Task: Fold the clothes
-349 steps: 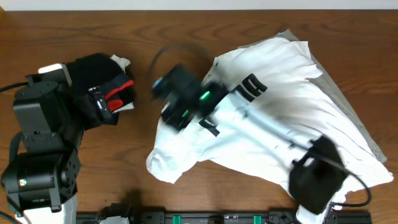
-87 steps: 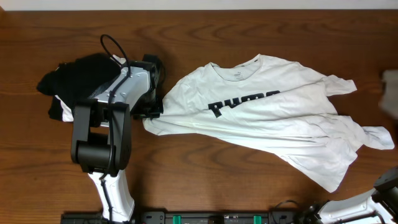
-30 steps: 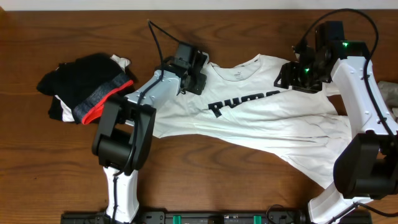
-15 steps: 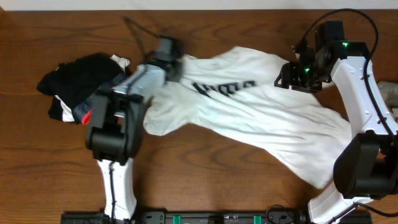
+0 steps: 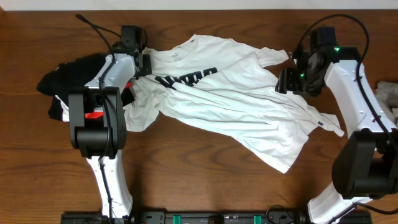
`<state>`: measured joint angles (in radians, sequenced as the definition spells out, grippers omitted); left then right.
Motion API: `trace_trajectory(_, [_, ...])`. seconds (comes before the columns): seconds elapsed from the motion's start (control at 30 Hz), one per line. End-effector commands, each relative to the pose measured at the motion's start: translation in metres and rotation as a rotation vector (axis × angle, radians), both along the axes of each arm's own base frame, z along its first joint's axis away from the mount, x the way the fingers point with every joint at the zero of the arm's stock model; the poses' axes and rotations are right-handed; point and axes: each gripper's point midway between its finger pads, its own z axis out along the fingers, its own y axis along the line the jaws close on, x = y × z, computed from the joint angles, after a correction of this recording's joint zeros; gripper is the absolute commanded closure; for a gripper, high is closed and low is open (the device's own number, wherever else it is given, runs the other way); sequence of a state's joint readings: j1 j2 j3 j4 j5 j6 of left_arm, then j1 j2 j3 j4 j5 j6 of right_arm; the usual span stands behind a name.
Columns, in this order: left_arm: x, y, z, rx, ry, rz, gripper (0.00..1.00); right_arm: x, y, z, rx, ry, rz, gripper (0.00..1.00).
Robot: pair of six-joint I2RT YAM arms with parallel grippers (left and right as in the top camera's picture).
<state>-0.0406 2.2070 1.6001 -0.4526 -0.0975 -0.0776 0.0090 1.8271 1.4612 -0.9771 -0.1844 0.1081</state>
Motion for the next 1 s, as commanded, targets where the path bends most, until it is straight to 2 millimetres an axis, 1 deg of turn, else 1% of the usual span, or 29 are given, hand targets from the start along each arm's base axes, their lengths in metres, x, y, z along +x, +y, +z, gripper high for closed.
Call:
trace_trajectory(0.0, [0.009,0.003,0.059,0.006,-0.100,0.014,0.73,0.012,-0.006,-0.012,-0.060,-0.066,0.032,0.40])
trace_trajectory(0.07, [0.005,0.003,0.081,0.005,-0.123,0.014,0.71,0.025,-0.005,-0.020,-0.058,-0.139,0.047,0.39])
trace_trajectory(0.13, [-0.004,0.002,0.109,-0.003,-0.147,0.009,0.69,0.038,-0.005,-0.031,-0.058,-0.204,0.045,0.40])
trace_trajectory(0.2, [-0.013,-0.002,0.134,-0.020,-0.170,0.000,0.66,0.044,-0.001,-0.043,-0.034,-0.236,0.047,0.52])
trace_trajectory(0.23, [-0.021,-0.005,0.151,-0.033,-0.184,-0.009,0.65,0.045,0.004,-0.050,-0.009,-0.240,0.056,0.58])
trace_trajectory(0.27, [-0.027,-0.007,0.164,-0.044,-0.197,-0.017,0.64,0.044,0.009,-0.057,0.020,-0.235,0.067,0.60])
trace_trajectory(0.3, [-0.033,-0.009,0.176,-0.050,-0.208,-0.021,0.64,0.043,0.013,-0.063,0.040,-0.225,0.074,0.60])
trace_trajectory(0.33, [-0.041,-0.011,0.191,-0.057,-0.227,-0.029,0.64,0.042,0.016,-0.072,0.058,-0.205,0.080,0.55])
trace_trajectory(0.37, [-0.046,-0.013,0.202,-0.061,-0.242,-0.034,0.64,0.040,0.017,-0.079,0.063,-0.188,0.082,0.46])
trace_trajectory(0.47, [-0.061,-0.019,0.233,-0.071,-0.293,-0.051,0.64,0.031,0.018,-0.106,0.058,-0.115,0.083,0.29])
trace_trajectory(0.5, [-0.067,-0.022,0.243,-0.073,-0.310,-0.058,0.64,0.028,0.018,-0.114,0.059,-0.092,0.082,0.29])
trace_trajectory(0.53, [-0.071,-0.023,0.249,-0.073,-0.320,-0.063,0.63,0.025,0.018,-0.122,0.059,-0.069,0.081,0.32])
trace_trajectory(0.57, [-0.076,-0.025,0.255,-0.075,-0.328,-0.067,0.63,0.021,0.017,-0.130,0.060,-0.047,0.080,0.43])
trace_trajectory(0.63, [-0.083,-0.027,0.263,-0.076,-0.338,-0.074,0.63,0.017,0.013,-0.145,0.033,-0.014,0.071,0.73])
trace_trajectory(0.7, [-0.089,-0.026,0.268,-0.076,-0.339,-0.074,0.63,0.016,-0.004,-0.157,-0.056,0.008,0.018,0.91])
trace_trajectory(0.77, [-0.094,-0.026,0.268,-0.076,-0.329,-0.074,0.63,0.021,-0.026,-0.160,-0.162,-0.003,-0.044,0.99])
trace_trajectory(0.8, [-0.096,-0.026,0.268,-0.077,-0.322,-0.072,0.62,0.026,-0.038,-0.159,-0.212,-0.025,-0.074,0.99])
trace_trajectory(0.9, [-0.100,-0.027,0.264,-0.077,-0.298,-0.075,0.62,0.052,-0.063,-0.143,-0.266,-0.108,-0.137,0.99])
trace_trajectory(0.97, [-0.102,-0.029,0.262,-0.080,-0.289,-0.079,0.62,0.074,-0.077,-0.127,-0.264,-0.173,-0.181,0.99])
